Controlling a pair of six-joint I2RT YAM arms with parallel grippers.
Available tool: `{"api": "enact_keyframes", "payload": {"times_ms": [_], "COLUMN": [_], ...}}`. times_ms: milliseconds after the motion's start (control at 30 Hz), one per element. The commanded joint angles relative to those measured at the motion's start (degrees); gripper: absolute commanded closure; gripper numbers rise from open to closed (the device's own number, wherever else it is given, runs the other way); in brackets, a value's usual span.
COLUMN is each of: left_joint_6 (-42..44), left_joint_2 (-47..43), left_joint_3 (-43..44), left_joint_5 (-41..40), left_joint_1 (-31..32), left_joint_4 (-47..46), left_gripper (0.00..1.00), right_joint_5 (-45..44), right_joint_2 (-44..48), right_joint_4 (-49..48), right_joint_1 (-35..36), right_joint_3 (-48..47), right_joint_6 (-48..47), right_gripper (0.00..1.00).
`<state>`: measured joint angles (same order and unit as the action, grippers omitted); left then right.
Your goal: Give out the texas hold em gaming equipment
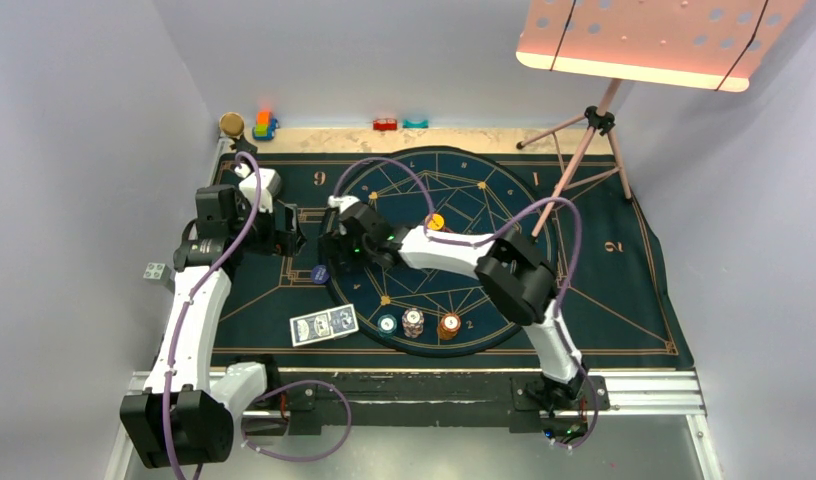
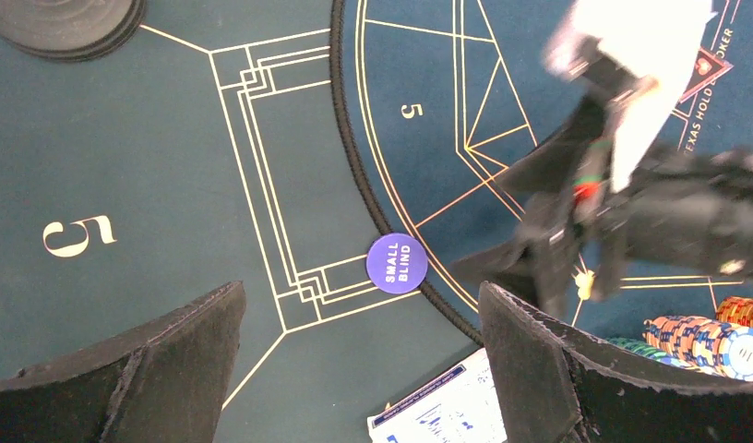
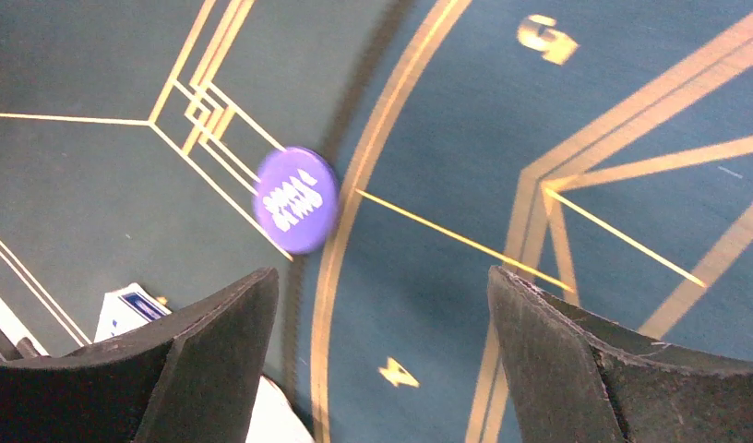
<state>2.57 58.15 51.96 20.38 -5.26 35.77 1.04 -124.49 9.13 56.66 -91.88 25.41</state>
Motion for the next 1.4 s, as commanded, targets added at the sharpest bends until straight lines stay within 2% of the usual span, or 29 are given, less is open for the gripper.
{"api": "enact_keyframes", "payload": {"times_ms": [0, 100, 267, 433, 700, 900, 1200, 1367], "left_joint_6": [-0.11, 0.75, 1.36, 1.47, 1.48, 1.47, 1.39, 1.32], "left_joint_2": [-0.02, 0.36, 0.83, 1.05, 1.21, 1.25, 1.33, 1.35], "left_joint_3": [0.74, 0.29, 0.08, -0.05, -0.11, -0.11, 0.1, 0.08], "left_joint_5": [1.49, 2.48, 3.94, 4.54, 4.84, 4.8, 4.97, 5.1], "left_joint_1": [-0.63, -0.6, -0.57, -0.6, -0.57, -0.59, -0.57, -0.57], "left_joint_4": [-0.47, -0.52, -0.28, -0.49, -0.52, -0.5, -0.5, -0.44], "left_gripper": [0.0, 0.0, 0.0, 0.0, 0.0, 0.0, 0.0, 0.0], "right_joint_5": [-3.0, -7.12, -14.09, -19.36, -18.69, -19.48, -20.24, -20.94], "right_joint_2": [11.21, 15.13, 14.86, 13.5, 11.56, 12.3, 14.53, 13.78], "right_joint_4": [-3.34, -1.28, 4.71, 6.6, 6.73, 7.06, 7.45, 7.88], "right_joint_1": [-5.39, -9.53, -15.03, -15.72, -15.91, -16.45, -20.96, -21.07], "right_joint_3": [8.64, 12.74, 13.77, 13.63, 13.79, 16.25, 21.33, 20.09], "right_joint_6": [-1.34, -1.65, -2.61, -3.74, -2.3, -1.49, 1.44, 1.23], "right_gripper": [0.13, 0.16, 0.19, 0.23, 0.39, 0.4, 0.4, 0.4]}}
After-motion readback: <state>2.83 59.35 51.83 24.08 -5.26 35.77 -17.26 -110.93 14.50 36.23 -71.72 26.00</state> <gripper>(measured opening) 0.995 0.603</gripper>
